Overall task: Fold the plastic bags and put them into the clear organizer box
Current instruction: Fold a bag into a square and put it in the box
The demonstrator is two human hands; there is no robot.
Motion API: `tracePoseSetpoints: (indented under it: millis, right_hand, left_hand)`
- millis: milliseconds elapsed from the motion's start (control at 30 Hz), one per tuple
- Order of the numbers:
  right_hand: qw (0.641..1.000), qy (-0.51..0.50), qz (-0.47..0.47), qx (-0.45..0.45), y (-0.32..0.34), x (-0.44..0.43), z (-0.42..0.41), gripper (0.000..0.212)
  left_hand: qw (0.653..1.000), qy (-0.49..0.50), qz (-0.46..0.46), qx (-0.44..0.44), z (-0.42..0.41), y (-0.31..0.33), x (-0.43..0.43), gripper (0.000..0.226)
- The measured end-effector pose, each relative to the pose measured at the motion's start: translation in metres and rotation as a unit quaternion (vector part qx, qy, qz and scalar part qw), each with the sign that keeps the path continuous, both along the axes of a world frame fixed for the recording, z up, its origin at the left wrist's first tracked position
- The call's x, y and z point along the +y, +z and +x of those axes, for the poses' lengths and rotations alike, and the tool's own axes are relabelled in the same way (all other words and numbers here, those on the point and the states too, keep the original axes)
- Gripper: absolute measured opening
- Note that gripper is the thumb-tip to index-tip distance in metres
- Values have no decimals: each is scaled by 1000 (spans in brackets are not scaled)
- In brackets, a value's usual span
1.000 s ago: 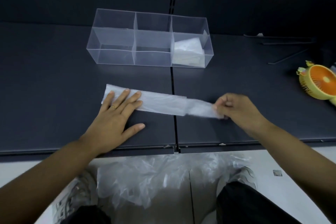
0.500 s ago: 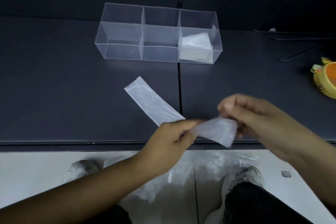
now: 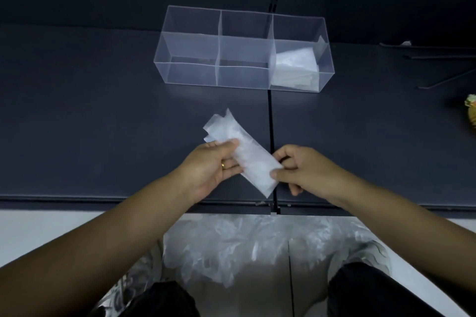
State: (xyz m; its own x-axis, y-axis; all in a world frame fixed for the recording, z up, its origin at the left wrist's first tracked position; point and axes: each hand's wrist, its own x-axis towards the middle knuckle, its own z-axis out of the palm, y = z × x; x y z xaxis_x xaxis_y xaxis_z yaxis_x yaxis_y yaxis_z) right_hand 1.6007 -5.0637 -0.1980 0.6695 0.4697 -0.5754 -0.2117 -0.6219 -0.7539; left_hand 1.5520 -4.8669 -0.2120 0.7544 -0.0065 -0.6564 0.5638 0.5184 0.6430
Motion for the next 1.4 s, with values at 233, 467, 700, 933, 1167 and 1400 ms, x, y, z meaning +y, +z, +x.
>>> tracePoseSetpoints:
  millis: [233,467,700,933,1167,1400]
  right_hand:
    - [999,-29,-21,-14,-2,-4,-8,11]
    - [999,-23,-14,25,0,-7,-4,9]
    - [998,-30,-28,37,4,-6,-4,9]
    - [988,-70,-4,139,18,-3,-11,7]
    - [988,-60,97,106,44,-14,-13,27]
    - [993,81,59,-61,15,2,3,37]
  left_hand:
    - [982,52,179,29,22,4,30,11]
    - [942,63,324,-52,8,-8,29,12]
    - [704,-44,630,-325,-26,1,-4,36]
    - [618,-340,615,-353,-62,-21,-29,81]
    - [669,-269,585,-372,-52,-15,-18,41]
    - [782,-242,499,-285,-32,-1,-9,51]
